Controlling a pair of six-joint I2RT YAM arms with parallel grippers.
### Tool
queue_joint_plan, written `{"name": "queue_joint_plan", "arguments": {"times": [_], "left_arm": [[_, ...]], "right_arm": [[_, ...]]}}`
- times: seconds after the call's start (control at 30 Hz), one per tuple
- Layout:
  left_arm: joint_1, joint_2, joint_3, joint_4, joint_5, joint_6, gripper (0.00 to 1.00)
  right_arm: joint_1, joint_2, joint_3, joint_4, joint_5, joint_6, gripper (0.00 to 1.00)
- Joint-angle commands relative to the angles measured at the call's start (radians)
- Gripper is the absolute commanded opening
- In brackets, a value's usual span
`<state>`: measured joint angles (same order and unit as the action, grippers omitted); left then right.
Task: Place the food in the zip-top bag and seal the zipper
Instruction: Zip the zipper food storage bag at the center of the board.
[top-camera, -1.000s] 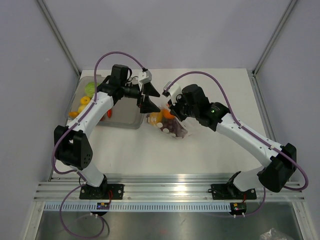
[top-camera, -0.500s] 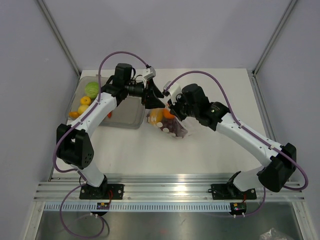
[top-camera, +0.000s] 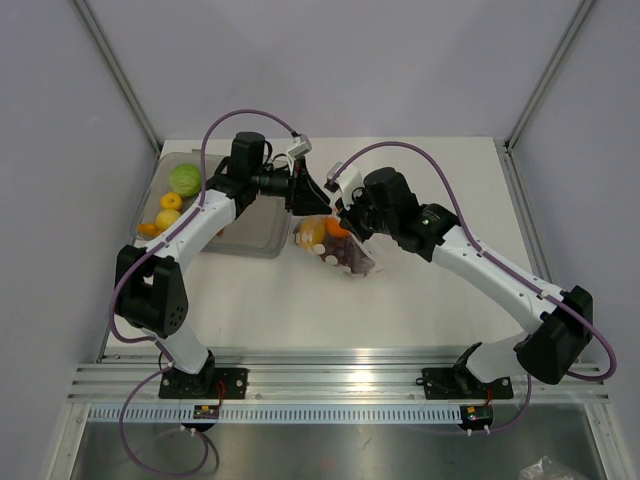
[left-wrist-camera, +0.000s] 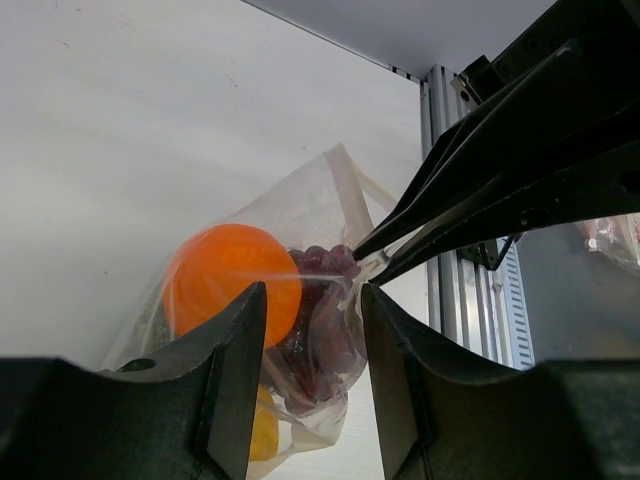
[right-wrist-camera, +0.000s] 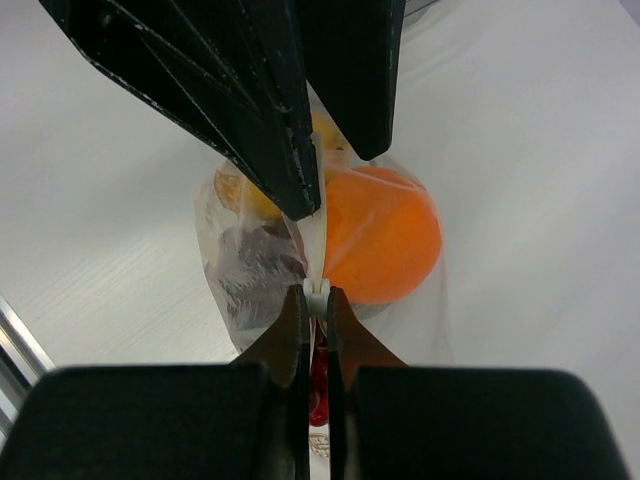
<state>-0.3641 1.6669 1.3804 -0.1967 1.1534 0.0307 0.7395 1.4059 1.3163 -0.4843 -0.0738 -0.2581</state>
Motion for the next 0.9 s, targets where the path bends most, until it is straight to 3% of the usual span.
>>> {"name": "queue_joint_plan", "arguments": {"times": [0.0,0.23,0.3,0.37,0.5,0.6,0.7,0.73,0.87], "left_arm": [[-0.007,0.004,-0.003,0.089,0.019,-0.071,0.45],[-0.022,0.008,-0.006,0.105,0.017,-0.089,0.46],[-0.025,0.01,-0.003,0.092,0.029,-0.081,0.36],[-0.027,0.017,0.003,0.071,0.035,-0.074,0.33],[-0.027,0.019,0.008,0.031,0.032,-0.055,0.44],[-0.026,0.017,0.003,0.031,0.034,-0.054,0.43],[-0.026,0.02,0.006,0.025,0.048,-0.052,0.21],[-0.026,0.021,0.012,0.017,0.051,-0.046,0.04],[-0.026,0.011,0.006,0.026,0.042,-0.048,0.0]], "right_arm": [[0.004,0.001,0.047,0.052,-0.02,0.0,0.0],[0.004,0.001,0.05,0.053,-0.021,0.002,0.0],[0.004,0.001,0.052,0.053,-0.021,0.002,0.0],[0.004,0.001,0.05,0.053,-0.018,0.002,0.0],[0.004,-0.002,0.05,0.053,-0.012,0.002,0.0],[0.004,-0.001,0.047,0.056,-0.011,0.002,0.0],[0.004,-0.001,0.044,0.056,-0.009,0.0,0.0],[0.004,-0.002,0.044,0.059,-0.008,0.0,0.0],[0.004,-0.004,0.041,0.059,-0.006,0.0,0.0]]}}
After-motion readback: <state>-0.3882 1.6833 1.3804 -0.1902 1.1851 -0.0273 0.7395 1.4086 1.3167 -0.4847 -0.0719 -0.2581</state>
